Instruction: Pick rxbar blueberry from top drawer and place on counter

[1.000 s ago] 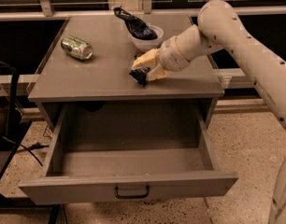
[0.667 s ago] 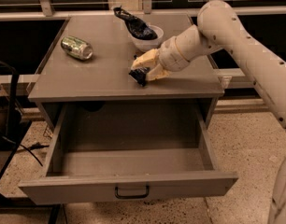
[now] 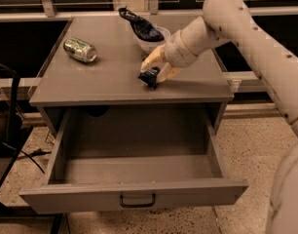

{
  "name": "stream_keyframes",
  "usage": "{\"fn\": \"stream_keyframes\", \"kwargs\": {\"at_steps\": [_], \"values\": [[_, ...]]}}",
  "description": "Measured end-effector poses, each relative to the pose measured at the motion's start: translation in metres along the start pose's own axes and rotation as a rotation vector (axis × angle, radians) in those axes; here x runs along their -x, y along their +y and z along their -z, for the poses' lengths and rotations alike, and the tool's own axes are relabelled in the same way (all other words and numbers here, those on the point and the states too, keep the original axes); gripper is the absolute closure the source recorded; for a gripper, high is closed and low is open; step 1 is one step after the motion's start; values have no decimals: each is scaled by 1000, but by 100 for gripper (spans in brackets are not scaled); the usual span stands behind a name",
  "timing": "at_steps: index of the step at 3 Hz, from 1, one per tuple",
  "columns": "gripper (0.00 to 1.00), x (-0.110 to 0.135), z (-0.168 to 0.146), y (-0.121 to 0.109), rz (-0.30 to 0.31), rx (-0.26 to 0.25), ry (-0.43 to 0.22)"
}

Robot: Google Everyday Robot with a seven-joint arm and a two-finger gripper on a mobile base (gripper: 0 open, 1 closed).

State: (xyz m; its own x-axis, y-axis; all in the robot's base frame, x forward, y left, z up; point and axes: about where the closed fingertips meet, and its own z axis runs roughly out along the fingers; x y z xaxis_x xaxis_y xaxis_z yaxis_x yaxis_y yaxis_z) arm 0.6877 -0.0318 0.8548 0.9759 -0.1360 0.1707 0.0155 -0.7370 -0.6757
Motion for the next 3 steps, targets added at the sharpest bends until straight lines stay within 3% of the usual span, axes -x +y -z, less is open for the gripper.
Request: {"fn": "stream_keyframes", "kwargs": {"at_steps": [1,2,3], "values": [[0,-15,34,-13,42,203,6],[0,-21,48,-15,66,330,3],[0,-21,48,-15,66,330,3]]}}
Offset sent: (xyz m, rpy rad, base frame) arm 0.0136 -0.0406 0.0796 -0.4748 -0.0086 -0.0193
